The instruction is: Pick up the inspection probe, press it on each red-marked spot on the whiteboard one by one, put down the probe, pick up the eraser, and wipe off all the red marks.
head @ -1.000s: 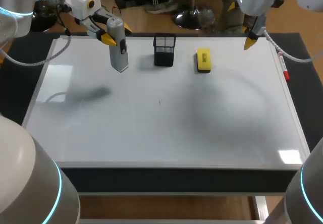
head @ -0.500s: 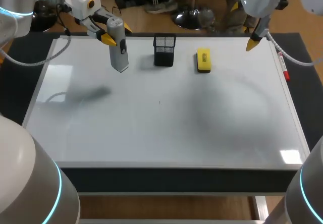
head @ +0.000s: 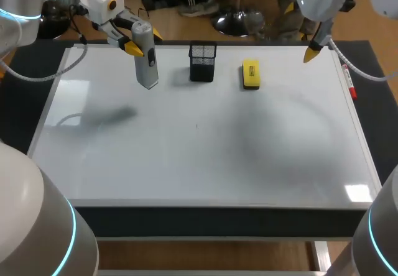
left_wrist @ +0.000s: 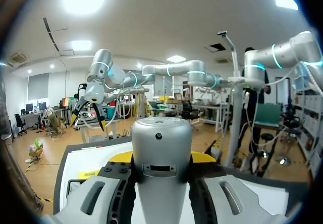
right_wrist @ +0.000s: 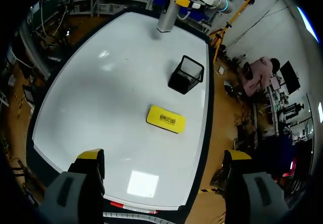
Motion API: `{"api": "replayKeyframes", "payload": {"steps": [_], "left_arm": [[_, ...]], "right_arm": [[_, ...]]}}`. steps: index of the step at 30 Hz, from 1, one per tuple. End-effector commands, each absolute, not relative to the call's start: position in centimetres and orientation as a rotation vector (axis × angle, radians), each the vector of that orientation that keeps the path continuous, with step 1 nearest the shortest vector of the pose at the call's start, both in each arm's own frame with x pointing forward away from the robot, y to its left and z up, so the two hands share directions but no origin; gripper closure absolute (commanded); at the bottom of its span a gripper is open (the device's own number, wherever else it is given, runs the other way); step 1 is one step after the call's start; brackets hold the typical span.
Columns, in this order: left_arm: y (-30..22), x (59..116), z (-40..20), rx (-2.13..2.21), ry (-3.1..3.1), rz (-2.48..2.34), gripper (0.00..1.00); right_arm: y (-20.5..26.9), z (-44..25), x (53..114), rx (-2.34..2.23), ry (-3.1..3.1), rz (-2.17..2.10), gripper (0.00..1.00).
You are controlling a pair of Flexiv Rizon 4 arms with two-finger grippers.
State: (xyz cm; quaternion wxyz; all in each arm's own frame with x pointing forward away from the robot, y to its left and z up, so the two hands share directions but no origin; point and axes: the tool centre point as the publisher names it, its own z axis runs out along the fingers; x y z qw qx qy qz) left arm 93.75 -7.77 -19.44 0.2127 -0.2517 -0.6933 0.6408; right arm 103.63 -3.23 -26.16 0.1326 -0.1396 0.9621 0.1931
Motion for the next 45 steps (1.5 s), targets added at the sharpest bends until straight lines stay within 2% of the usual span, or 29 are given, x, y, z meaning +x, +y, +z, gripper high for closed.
{"api": "replayKeyframes", "payload": {"steps": [1,12,22,45], "left_arm": [[-7.7,93.9,-19.4,-0.702,-1.921,1.778,1.0],[-8.2,94.6,-19.3,-0.544,-2.051,1.808,1.0],[-9.0,95.9,-16.2,-0.372,-2.151,1.962,1.0],[-15.9,102.3,-14.4,-0.225,-2.199,2.05,1.0]], "right_arm": [[-3.3,-26.1,103.6,-0.407,2.793,0.555,0.0],[-3.3,-26.1,103.6,-0.407,2.793,0.555,0.0],[-3.3,-26.1,103.6,-0.407,2.793,0.555,0.0],[-3.3,-26.1,103.6,-0.407,2.793,0.555,0.0]]}}
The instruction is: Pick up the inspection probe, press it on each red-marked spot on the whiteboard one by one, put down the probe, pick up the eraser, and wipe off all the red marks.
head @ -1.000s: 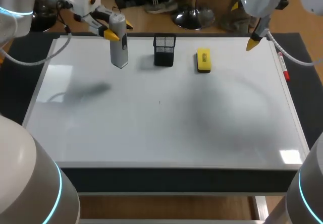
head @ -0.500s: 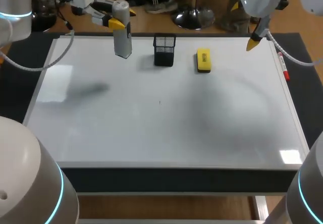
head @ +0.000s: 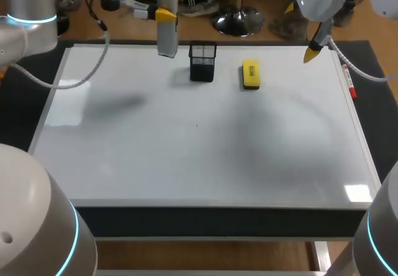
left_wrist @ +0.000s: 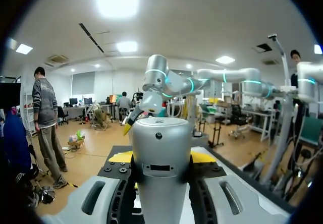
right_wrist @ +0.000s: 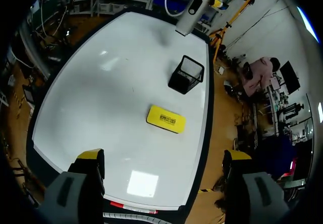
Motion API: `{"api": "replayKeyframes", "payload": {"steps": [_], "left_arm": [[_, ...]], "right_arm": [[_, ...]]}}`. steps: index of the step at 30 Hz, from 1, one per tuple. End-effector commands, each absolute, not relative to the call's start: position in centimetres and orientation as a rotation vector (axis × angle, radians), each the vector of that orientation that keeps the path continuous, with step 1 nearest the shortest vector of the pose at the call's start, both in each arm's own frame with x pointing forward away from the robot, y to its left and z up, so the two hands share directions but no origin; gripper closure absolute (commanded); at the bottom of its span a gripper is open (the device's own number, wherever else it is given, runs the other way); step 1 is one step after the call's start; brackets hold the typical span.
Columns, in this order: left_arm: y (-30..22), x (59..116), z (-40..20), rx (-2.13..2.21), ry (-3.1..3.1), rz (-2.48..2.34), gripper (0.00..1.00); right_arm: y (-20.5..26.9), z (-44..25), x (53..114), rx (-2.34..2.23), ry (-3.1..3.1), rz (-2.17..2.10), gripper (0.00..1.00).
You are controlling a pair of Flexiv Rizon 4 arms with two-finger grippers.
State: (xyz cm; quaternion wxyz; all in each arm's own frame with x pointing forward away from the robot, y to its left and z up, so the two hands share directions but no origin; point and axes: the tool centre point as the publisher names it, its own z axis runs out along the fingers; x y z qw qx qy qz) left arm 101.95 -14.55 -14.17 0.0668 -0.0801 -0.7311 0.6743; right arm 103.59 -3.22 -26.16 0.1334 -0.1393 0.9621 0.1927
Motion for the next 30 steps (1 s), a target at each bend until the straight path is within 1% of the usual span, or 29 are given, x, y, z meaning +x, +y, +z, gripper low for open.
{"api": "replayKeyframes", "payload": {"steps": [1,18,30], "left_arm": [[-16.2,102.5,-14.4,-0.222,-2.195,2.054,1.0],[-20.6,105.3,-14.5,-0.222,-2.205,2.105,1.0],[-21.7,106.8,-15.4,-0.176,-2.167,2.175,1.0]], "right_arm": [[-3.3,-26.1,103.6,-0.407,2.793,0.555,0.0],[-3.3,-26.1,103.6,-0.407,2.793,0.555,0.0],[-3.3,-26.1,103.6,-0.407,2.793,0.555,0.0]]}}
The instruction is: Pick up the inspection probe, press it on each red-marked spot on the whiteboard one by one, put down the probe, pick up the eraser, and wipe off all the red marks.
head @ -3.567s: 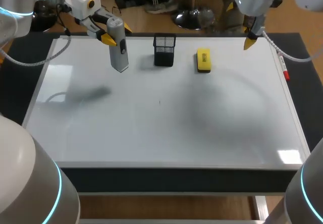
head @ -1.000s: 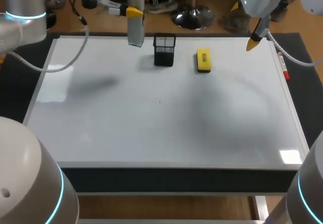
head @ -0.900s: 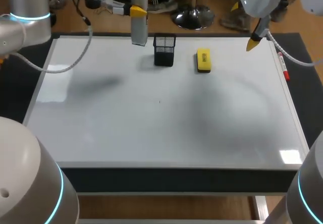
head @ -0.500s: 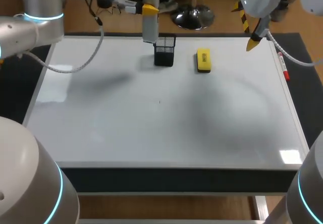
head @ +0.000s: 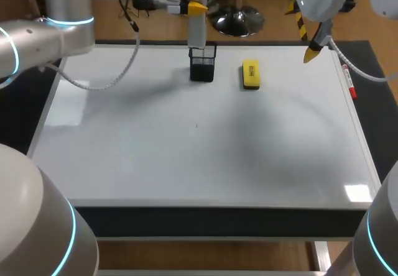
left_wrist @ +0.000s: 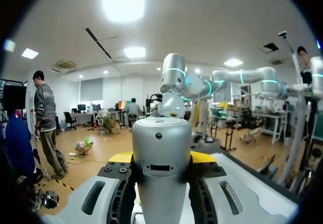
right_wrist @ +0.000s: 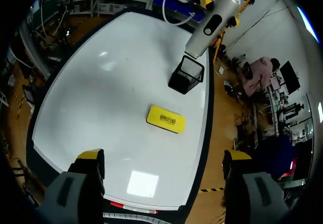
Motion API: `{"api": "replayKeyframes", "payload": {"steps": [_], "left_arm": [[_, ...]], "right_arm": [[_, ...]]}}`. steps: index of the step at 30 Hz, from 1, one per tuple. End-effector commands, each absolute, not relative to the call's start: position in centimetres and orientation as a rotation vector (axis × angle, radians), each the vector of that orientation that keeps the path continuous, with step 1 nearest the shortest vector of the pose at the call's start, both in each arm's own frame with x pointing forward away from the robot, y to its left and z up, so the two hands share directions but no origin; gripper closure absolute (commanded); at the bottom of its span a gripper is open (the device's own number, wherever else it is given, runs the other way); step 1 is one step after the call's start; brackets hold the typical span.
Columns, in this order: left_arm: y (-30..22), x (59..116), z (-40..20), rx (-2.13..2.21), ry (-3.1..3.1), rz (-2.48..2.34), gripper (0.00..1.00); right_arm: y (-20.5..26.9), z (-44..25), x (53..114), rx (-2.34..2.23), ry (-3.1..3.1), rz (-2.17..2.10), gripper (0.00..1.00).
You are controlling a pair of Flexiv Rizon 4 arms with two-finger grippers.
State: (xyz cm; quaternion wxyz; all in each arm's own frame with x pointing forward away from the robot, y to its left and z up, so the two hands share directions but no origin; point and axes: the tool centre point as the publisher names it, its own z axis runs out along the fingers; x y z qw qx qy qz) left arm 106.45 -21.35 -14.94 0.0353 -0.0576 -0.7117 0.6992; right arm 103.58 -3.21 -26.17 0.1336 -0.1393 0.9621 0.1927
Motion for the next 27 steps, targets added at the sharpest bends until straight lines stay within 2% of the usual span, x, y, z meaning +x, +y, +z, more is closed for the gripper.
{"api": "replayKeyframes", "payload": {"steps": [1,27], "left_arm": [[-21.7,106.8,-15.5,-0.171,-2.169,2.176,1.0],[-22.5,108.0,-18.1,-0.112,-2.165,2.206,1.0]], "right_arm": [[-3.3,-26.1,103.6,-0.407,2.793,0.555,0.0],[-3.3,-26.1,103.6,-0.407,2.793,0.555,0.0]]}}
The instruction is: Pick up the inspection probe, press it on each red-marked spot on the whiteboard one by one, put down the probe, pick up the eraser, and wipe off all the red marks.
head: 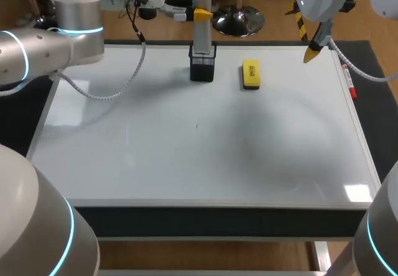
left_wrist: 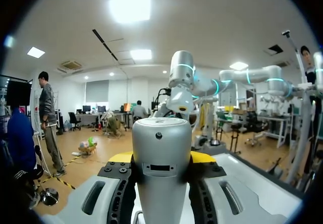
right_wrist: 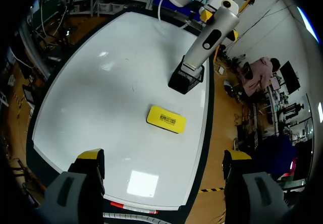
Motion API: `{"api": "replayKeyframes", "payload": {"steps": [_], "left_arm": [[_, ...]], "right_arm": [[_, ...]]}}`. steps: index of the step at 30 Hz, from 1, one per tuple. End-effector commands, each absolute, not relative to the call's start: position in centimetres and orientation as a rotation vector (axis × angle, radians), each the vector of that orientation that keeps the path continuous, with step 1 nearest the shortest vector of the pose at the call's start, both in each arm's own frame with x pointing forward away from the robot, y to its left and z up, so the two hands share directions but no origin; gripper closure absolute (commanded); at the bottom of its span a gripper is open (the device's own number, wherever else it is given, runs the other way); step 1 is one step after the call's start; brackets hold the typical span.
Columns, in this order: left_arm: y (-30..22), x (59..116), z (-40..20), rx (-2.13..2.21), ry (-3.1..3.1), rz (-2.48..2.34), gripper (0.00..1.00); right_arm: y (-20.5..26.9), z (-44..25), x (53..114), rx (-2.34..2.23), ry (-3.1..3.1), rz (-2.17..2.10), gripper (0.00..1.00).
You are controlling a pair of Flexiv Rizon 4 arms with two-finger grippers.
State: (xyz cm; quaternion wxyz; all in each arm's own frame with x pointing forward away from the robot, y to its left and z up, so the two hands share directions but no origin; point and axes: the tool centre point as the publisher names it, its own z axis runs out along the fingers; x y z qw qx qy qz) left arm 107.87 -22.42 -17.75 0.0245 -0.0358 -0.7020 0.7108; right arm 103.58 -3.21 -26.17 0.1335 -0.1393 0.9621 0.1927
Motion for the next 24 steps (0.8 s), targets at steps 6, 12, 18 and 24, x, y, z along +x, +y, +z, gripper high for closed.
{"api": "replayKeyframes", "payload": {"steps": [6,12,18,24], "left_arm": [[-22.6,108.2,-18.6,-0.101,-2.166,2.201,1.0],[-22.6,108.6,-19.2,-0.082,-2.17,2.196,1.0],[-22.7,108.7,-19.6,-0.058,-2.17,2.196,1.0],[-22.7,109.3,-20.5,-0.045,-2.179,2.189,1.0]], "right_arm": [[-3.3,-26.1,103.6,-0.407,2.793,0.555,0.0],[-3.3,-26.1,103.6,-0.407,2.793,0.555,0.0],[-3.3,-26.1,103.6,-0.407,2.793,0.555,0.0],[-3.3,-26.1,103.6,-0.407,2.793,0.555,0.0]]}}
